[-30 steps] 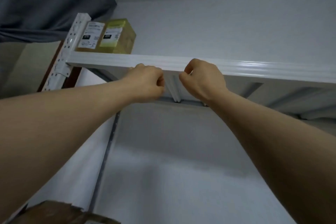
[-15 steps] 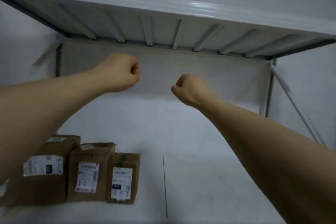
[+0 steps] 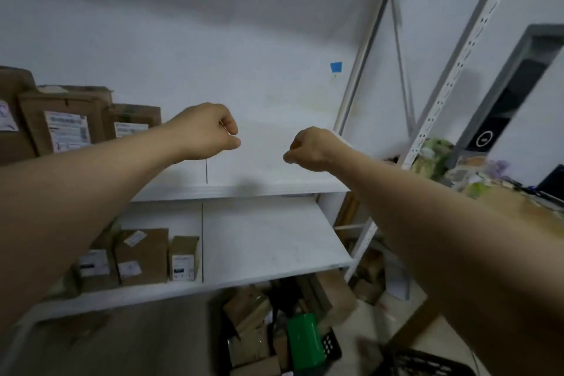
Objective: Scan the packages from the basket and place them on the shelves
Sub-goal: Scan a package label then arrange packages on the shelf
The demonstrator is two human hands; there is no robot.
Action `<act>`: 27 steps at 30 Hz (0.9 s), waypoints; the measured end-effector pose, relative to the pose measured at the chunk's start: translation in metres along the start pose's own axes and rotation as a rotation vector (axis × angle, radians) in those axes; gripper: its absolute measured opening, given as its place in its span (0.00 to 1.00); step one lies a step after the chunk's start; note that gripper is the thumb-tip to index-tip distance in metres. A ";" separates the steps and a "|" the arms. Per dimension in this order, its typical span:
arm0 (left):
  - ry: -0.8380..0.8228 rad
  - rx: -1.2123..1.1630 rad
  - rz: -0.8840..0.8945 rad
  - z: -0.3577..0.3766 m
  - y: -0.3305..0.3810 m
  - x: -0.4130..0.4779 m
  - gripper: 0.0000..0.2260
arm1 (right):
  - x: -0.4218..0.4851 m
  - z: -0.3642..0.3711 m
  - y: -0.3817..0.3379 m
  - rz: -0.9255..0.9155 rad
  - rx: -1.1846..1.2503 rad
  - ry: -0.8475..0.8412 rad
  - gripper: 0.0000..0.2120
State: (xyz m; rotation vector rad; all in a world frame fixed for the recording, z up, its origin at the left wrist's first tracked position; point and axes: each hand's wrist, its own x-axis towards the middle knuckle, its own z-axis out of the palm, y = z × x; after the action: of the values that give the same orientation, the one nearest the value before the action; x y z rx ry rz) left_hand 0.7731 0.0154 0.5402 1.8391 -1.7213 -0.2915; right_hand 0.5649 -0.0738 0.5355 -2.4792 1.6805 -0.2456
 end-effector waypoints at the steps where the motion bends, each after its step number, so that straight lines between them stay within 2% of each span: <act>1: -0.032 -0.022 -0.018 0.012 0.002 -0.003 0.09 | -0.006 0.006 0.012 0.005 -0.002 -0.036 0.19; 5: -0.167 -0.115 -0.094 0.065 0.008 -0.013 0.08 | -0.035 0.029 0.066 0.049 0.016 -0.151 0.17; 9: -0.261 -0.212 -0.149 0.135 0.033 -0.019 0.06 | -0.068 0.053 0.139 0.161 0.083 -0.213 0.19; 15: -0.461 -0.366 -0.250 0.287 0.117 -0.042 0.02 | -0.133 0.104 0.282 0.391 0.257 -0.328 0.15; 19: -0.610 -0.400 -0.299 0.394 0.182 -0.068 0.02 | -0.188 0.131 0.386 0.564 0.291 -0.412 0.14; 24: -0.749 -0.424 -0.345 0.502 0.241 -0.097 0.06 | -0.247 0.150 0.503 0.648 0.351 -0.428 0.12; 27: -0.823 -0.405 -0.396 0.549 0.262 -0.112 0.06 | -0.269 0.165 0.552 0.771 0.346 -0.470 0.16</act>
State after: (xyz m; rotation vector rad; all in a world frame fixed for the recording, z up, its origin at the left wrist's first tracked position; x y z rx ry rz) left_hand 0.2446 -0.0211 0.2211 1.8394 -1.5593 -1.6129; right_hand 0.0007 -0.0234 0.2468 -1.3681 1.9908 0.1197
